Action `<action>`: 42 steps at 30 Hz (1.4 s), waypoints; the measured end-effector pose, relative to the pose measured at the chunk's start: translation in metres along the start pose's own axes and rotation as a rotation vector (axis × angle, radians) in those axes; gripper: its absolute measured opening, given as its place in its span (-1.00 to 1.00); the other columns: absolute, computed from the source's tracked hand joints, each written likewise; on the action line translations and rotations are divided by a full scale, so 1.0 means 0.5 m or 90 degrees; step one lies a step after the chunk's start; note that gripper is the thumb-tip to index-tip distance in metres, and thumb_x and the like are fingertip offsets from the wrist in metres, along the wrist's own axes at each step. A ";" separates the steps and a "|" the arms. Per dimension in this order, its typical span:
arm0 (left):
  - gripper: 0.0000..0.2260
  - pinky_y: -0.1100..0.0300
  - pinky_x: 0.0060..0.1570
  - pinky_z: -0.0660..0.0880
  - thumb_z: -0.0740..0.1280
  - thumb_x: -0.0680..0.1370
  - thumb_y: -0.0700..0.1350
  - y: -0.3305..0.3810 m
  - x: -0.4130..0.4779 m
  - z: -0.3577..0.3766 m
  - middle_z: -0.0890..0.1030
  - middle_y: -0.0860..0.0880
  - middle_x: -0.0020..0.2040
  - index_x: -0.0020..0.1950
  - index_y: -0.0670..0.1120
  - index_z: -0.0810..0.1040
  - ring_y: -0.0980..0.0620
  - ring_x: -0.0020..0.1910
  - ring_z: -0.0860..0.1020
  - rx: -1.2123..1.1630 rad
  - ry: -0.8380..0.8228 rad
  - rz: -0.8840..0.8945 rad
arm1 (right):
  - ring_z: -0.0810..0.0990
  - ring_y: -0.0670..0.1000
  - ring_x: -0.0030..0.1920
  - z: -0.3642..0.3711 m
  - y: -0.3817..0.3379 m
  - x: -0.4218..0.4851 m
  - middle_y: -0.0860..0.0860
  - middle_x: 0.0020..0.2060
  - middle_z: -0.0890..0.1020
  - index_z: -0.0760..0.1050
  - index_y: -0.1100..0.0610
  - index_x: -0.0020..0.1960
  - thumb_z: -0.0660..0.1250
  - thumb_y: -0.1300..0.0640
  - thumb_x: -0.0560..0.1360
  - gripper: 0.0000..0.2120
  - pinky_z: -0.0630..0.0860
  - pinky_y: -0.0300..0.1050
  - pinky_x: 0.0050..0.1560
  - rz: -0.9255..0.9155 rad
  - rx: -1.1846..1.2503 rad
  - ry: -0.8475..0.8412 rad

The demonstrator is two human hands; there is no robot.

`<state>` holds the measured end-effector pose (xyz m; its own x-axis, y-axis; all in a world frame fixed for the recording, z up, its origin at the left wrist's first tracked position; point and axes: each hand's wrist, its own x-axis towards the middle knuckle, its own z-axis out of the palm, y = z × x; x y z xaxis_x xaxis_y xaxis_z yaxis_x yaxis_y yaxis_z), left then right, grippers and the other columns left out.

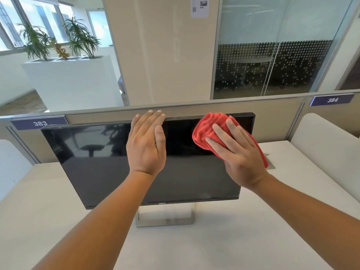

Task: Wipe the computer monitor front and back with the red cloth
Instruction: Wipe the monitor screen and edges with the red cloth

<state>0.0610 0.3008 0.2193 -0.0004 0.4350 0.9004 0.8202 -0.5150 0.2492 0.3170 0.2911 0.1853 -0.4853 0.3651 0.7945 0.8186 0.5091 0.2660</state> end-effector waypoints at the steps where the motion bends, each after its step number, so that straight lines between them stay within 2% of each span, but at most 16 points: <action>1: -0.49 -0.11 0.45 0.28 -0.09 0.70 -0.01 0.000 0.000 -0.001 0.61 -0.09 0.27 0.26 -0.18 0.61 -0.08 0.37 0.48 0.005 -0.002 0.002 | 0.23 0.24 0.54 0.000 -0.010 0.023 0.09 0.49 0.35 0.42 0.10 0.45 0.28 0.26 0.63 -0.60 0.23 0.20 0.51 0.006 0.009 0.009; 4: -0.54 -0.10 0.47 0.26 -0.05 0.69 -0.06 0.000 -0.001 -0.005 0.60 -0.09 0.29 0.27 -0.18 0.60 -0.08 0.39 0.46 0.015 -0.010 0.003 | 0.21 0.21 0.55 0.011 -0.053 0.053 0.06 0.50 0.34 0.44 0.05 0.45 0.28 0.14 0.63 -0.61 0.21 0.20 0.51 -0.019 0.035 0.001; 6: -0.56 -0.10 0.48 0.24 -0.03 0.68 -0.08 0.009 0.000 -0.008 0.59 -0.10 0.30 0.28 -0.18 0.59 -0.07 0.40 0.45 0.018 -0.023 -0.014 | 0.20 0.17 0.55 0.029 -0.082 0.041 0.03 0.51 0.34 0.42 0.01 0.46 0.27 0.13 0.64 -0.61 0.19 0.15 0.53 -0.068 0.039 -0.026; 10: -0.55 -0.07 0.51 0.18 -0.03 0.68 -0.05 0.032 -0.004 -0.013 0.51 -0.10 0.39 0.37 -0.18 0.53 -0.06 0.48 0.35 0.060 -0.064 -0.021 | 0.09 0.12 0.59 0.070 -0.124 -0.037 -0.01 0.56 0.25 0.27 0.00 0.55 0.27 0.19 0.61 -0.47 -0.01 0.07 0.59 -0.198 0.047 -0.191; 15: -0.53 -0.03 0.56 0.06 -0.05 0.68 -0.01 0.075 -0.009 0.020 0.36 -0.09 0.51 0.50 -0.16 0.37 -0.05 0.55 0.20 0.073 -0.142 0.056 | 0.10 0.11 0.59 0.095 -0.132 -0.149 -0.01 0.57 0.24 0.29 0.05 0.53 0.18 0.24 0.61 -0.51 0.00 0.07 0.59 -0.322 0.006 -0.316; 17: -0.54 -0.04 0.55 0.09 -0.02 0.68 -0.01 0.080 -0.007 0.028 0.40 -0.09 0.49 0.48 -0.16 0.39 -0.07 0.54 0.24 0.069 -0.135 0.051 | 0.11 0.10 0.58 0.084 -0.098 -0.198 -0.01 0.56 0.25 0.28 0.06 0.53 0.15 0.26 0.60 -0.50 0.00 0.07 0.58 -0.325 -0.012 -0.340; 22: -0.57 -0.06 0.48 0.24 0.01 0.67 -0.06 0.073 -0.002 0.034 0.57 -0.11 0.33 0.35 -0.20 0.54 -0.10 0.40 0.44 0.031 -0.065 0.050 | 0.31 0.11 0.51 0.018 0.013 -0.303 0.00 0.47 0.41 0.32 0.09 0.51 0.29 0.33 0.48 -0.39 -0.07 0.03 0.59 -0.249 -0.026 -0.375; 24: -0.56 -0.05 0.48 0.23 0.00 0.67 -0.07 0.077 -0.003 0.039 0.58 -0.11 0.32 0.33 -0.20 0.55 -0.10 0.39 0.45 0.021 -0.051 0.046 | 0.31 0.14 0.51 -0.004 0.046 -0.318 0.02 0.47 0.42 0.29 0.12 0.52 0.27 0.35 0.51 -0.40 -0.07 0.03 0.58 -0.218 -0.043 -0.365; 27: -0.54 -0.06 0.49 0.23 -0.04 0.68 -0.04 0.080 -0.005 0.047 0.59 -0.11 0.30 0.32 -0.20 0.57 -0.10 0.39 0.46 0.011 -0.033 0.040 | 0.15 0.15 0.57 -0.020 0.077 -0.289 0.07 0.48 0.39 0.28 0.12 0.51 0.02 0.31 0.67 -0.57 -0.02 0.06 0.59 -0.143 -0.044 -0.288; 28: -0.52 -0.07 0.48 0.23 -0.06 0.69 -0.02 0.080 -0.005 0.049 0.59 -0.11 0.30 0.31 -0.20 0.57 -0.10 0.38 0.46 0.007 -0.028 0.040 | 0.14 0.16 0.57 -0.021 0.081 -0.262 0.08 0.48 0.38 0.31 0.12 0.50 0.00 0.31 0.68 -0.58 0.03 0.08 0.58 -0.109 -0.037 -0.246; 32: -0.54 -0.11 0.46 0.25 -0.04 0.69 -0.05 0.077 -0.006 0.052 0.59 -0.10 0.30 0.31 -0.20 0.57 -0.10 0.39 0.45 -0.005 -0.021 0.044 | 0.25 0.27 0.51 -0.029 0.081 -0.091 0.14 0.46 0.39 0.48 0.17 0.40 0.24 0.42 0.57 -0.56 0.25 0.22 0.49 0.017 -0.026 -0.025; 35: -0.53 -0.11 0.47 0.24 -0.05 0.69 -0.04 0.075 -0.005 0.048 0.58 -0.09 0.31 0.32 -0.19 0.57 -0.10 0.39 0.45 -0.014 -0.029 0.040 | 0.22 0.30 0.52 -0.042 0.066 0.015 0.17 0.47 0.36 0.47 0.17 0.42 0.29 0.33 0.56 -0.57 0.22 0.23 0.50 0.059 -0.008 0.053; 39: -0.56 -0.08 0.49 0.21 -0.02 0.68 -0.06 0.076 -0.005 0.047 0.57 -0.08 0.32 0.33 -0.18 0.56 -0.09 0.41 0.43 -0.006 -0.047 0.032 | 0.24 0.22 0.52 -0.013 0.022 0.005 0.11 0.48 0.36 0.46 0.11 0.44 0.30 0.23 0.58 -0.58 0.22 0.21 0.50 0.014 -0.017 0.037; 42: -0.58 -0.05 0.50 0.19 0.00 0.67 -0.08 0.079 -0.001 0.047 0.57 -0.07 0.32 0.34 -0.17 0.55 -0.07 0.41 0.42 0.003 -0.059 0.020 | 0.22 0.13 0.55 0.020 -0.007 -0.091 0.01 0.51 0.33 0.36 0.04 0.50 0.30 0.25 0.60 -0.51 0.11 0.08 0.55 -0.095 -0.009 -0.102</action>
<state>0.1069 0.2977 0.2204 0.0783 0.4852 0.8709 0.8213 -0.5265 0.2195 0.3331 0.2805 0.1426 -0.6425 0.4064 0.6496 0.7380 0.5562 0.3820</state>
